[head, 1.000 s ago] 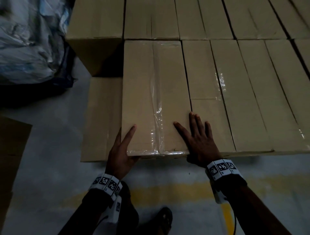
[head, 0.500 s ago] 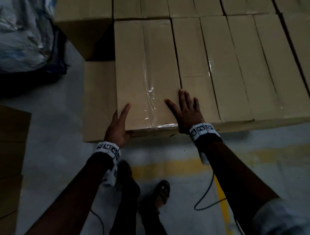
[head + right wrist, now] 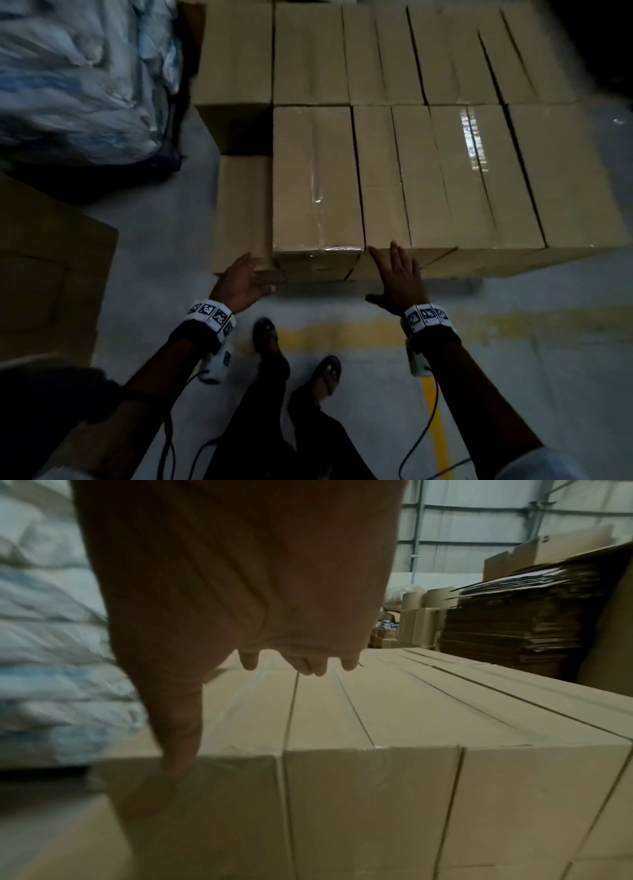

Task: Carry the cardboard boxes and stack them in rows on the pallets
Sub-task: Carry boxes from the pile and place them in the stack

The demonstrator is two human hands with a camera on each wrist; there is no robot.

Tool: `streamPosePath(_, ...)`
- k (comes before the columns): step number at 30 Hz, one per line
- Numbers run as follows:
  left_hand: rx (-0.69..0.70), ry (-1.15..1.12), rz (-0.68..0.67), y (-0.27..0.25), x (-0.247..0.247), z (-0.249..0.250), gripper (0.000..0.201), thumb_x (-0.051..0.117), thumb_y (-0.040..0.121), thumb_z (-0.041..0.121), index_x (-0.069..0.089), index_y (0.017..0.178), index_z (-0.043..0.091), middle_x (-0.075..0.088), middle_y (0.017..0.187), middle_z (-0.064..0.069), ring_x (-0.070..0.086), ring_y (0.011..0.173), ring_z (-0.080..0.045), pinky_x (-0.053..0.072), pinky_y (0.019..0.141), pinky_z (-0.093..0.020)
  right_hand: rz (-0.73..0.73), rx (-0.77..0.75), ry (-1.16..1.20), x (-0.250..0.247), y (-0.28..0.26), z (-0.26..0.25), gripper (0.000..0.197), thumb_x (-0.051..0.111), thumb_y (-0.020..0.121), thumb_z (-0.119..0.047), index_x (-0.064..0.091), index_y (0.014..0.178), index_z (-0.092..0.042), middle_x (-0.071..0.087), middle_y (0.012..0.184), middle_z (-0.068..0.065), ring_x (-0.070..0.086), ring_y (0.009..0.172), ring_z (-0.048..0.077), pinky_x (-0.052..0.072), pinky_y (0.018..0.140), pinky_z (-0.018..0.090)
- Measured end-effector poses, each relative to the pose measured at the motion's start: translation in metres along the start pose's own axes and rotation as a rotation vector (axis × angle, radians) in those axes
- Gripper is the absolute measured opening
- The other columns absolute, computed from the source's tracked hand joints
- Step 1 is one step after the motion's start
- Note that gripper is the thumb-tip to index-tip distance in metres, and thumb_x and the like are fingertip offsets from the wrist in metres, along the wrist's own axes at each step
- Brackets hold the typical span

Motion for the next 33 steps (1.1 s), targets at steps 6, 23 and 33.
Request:
streamPosePath(6,0.064,-0.051,0.092,-0.082,-0.043,0.024,0.076,0.077,0.076,0.058,0.061,0.140,0.019,0.056,0.146,-0.005,0.053,0.134,-0.021,0.040,0.115,-0.038,0.190,-0.138,0.141,-0.035,-0.052,-0.059,0.093,0.072,0.090,-0.048,0.017,0.163,-0.031,0.009,0.171,0.015,0.013,0.156,0.034,0.017,0.124,0.055)
streamPosePath(23,-0.060,-0.268,0.541,-0.176,-0.211,-0.164,0.079,0.064,0.074,0.080,0.062,0.136,0.033,0.059,0.142,0.009,0.053,0.132,-0.008,0.043,0.113,-0.033,-0.068,-0.760,0.105,-0.036,-0.014,-0.425,0.075,0.064,0.096,-0.050,0.023,0.158,-0.040,0.004,0.172,-0.003,0.037,0.147,0.028,0.043,0.111,0.042)
streamPosePath(33,-0.410,-0.495,0.856,-0.294,-0.333,-0.392,0.087,0.067,0.071,0.082,0.059,0.141,0.030,0.056,0.141,0.013,0.055,0.124,-0.006,0.046,0.108,-0.027,-0.178,-1.154,-0.144,-0.010,-0.009,-0.745,0.075,0.061,0.096,-0.053,0.023,0.159,-0.040,0.004,0.172,-0.005,0.040,0.145,0.023,0.045,0.108,0.037)
Point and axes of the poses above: each hand's wrist, its own y-axis towards the middle knuckle, its own x-axis out of the palm, z = x × y, the point moved 9 cm from there along y, towards the middle knuckle
